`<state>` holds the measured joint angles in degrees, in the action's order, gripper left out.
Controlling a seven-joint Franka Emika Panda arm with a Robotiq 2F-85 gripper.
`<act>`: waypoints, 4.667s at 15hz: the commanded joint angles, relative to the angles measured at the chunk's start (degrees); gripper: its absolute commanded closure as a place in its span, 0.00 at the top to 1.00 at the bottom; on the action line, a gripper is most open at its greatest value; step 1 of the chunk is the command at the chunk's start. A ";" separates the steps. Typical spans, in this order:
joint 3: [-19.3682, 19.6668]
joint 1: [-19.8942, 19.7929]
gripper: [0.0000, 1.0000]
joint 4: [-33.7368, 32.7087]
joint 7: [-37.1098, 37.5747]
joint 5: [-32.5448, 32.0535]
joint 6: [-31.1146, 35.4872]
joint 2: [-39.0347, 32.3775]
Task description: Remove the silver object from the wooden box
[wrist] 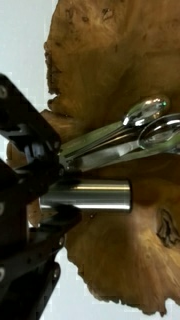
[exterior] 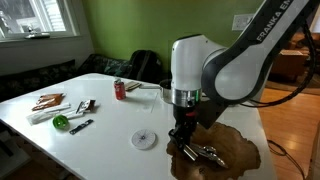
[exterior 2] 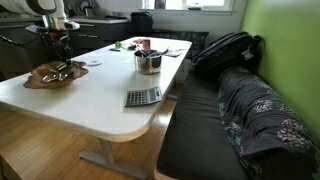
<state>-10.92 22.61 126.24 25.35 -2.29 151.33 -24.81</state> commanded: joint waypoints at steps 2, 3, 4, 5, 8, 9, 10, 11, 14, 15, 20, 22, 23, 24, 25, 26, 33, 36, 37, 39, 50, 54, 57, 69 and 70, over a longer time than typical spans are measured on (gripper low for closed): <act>-0.78 -0.34 0.12 3.99 -1.74 2.95 1.01 7.32; 0.41 0.59 0.12 4.58 0.19 1.36 1.17 8.72; 1.14 0.86 0.12 5.31 1.40 0.29 1.27 10.09; 1.69 1.01 0.12 6.08 2.65 -0.64 1.04 11.41; 4.40 2.33 0.12 8.50 9.92 -8.17 0.19 15.49; 4.28 2.09 0.12 8.56 10.97 -9.87 -0.98 16.01; 2.54 1.04 0.12 7.55 8.51 -8.50 -4.72 15.42; 1.12 0.45 0.12 6.71 6.24 -6.77 -8.82 14.77; -0.94 0.24 0.12 4.29 4.08 -5.48 -18.58 11.20; -1.18 0.40 0.12 3.63 4.09 -6.25 -21.19 9.95; 0.89 1.05 0.12 2.56 8.30 -10.76 -23.49 5.80; 1.48 0.94 0.12 1.69 7.86 -10.57 -24.25 3.71; 1.77 0.95 0.12 1.18 7.64 -10.51 -24.43 2.73; 2.05 0.91 0.12 0.83 7.39 -10.51 -23.85 1.80; 2.30 0.85 0.12 0.56 7.19 -10.27 -23.05 1.07; 2.21 0.59 0.33 0.21 6.29 -9.42 -22.70 0.41; 1.07 0.51 0.99 0.59 4.14 -6.40 -24.24 1.82; 0.34 0.50 0.70 0.93 3.53 -5.01 -24.11 2.36; 0.18 0.57 0.71 0.75 3.46 -4.74 -24.28 2.11; -0.20 0.69 0.63 0.45 2.85 -4.28 -24.43 1.55; -0.03 1.55 0.09 2.67 3.67 -6.44 -21.61 6.01; 0.88 3.01 0.09 5.76 9.80 -12.22 -16.66 14.46; -0.76 1.36 0.09 5.32 9.86 -12.88 -19.96 16.19; -0.87 1.09 1.00 5.59 6.35 -9.20 -12.43 2.56; -0.63 1.61 1.00 5.31 6.90 -9.39 -12.40 1.98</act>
<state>-11.62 23.31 132.48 32.67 -13.36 138.17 -20.92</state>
